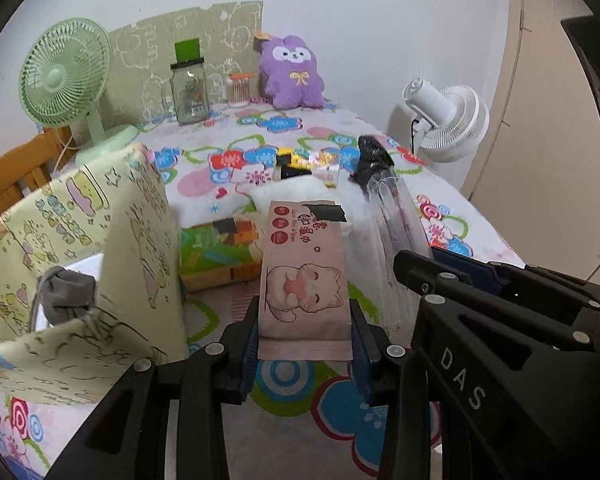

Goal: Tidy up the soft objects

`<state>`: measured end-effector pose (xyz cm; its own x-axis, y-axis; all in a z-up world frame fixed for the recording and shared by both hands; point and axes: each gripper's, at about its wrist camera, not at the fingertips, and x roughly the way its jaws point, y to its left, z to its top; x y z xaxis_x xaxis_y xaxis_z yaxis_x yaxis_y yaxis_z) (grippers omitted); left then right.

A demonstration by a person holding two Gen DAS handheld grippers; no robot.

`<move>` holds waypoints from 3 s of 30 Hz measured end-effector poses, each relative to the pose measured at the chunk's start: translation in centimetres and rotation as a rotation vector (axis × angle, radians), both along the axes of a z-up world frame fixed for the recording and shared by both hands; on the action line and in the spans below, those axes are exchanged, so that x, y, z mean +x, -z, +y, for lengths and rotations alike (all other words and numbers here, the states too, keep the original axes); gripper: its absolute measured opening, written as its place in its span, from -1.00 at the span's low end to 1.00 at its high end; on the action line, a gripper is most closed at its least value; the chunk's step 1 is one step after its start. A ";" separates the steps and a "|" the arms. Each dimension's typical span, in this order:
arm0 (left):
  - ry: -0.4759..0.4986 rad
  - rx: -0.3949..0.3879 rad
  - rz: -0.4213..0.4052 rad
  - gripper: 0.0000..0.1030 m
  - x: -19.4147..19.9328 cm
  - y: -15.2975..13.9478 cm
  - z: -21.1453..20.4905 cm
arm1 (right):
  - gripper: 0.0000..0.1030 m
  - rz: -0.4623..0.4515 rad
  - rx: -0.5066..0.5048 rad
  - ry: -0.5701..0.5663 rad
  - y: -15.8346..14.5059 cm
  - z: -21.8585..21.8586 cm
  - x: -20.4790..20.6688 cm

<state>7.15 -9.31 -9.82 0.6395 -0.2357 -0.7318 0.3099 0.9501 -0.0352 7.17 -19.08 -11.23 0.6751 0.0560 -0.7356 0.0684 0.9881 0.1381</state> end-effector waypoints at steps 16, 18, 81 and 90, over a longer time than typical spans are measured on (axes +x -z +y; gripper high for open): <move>-0.018 -0.036 -0.099 -0.24 -1.5 -5.2 0.3 | -0.65 -0.119 -0.029 -0.016 -5.4 0.4 -2.1; -0.019 -0.045 -0.108 -0.24 -1.6 -5.8 0.4 | -0.65 -0.134 -0.033 -0.018 -6.0 0.5 -2.3; -0.252 0.009 -0.109 -0.24 2.3 -5.5 14.4 | -0.65 -0.153 -0.067 -0.309 -7.6 15.4 2.7; -0.308 0.037 -0.046 -0.24 3.1 -3.2 16.2 | -0.65 -0.105 -0.068 -0.373 -5.8 17.6 3.8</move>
<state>10.21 6.87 -6.63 0.7091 0.0009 -0.7051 0.0075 0.9999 0.0088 10.95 -1.48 -5.39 0.6895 0.2653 -0.6740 -0.3083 0.9495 0.0583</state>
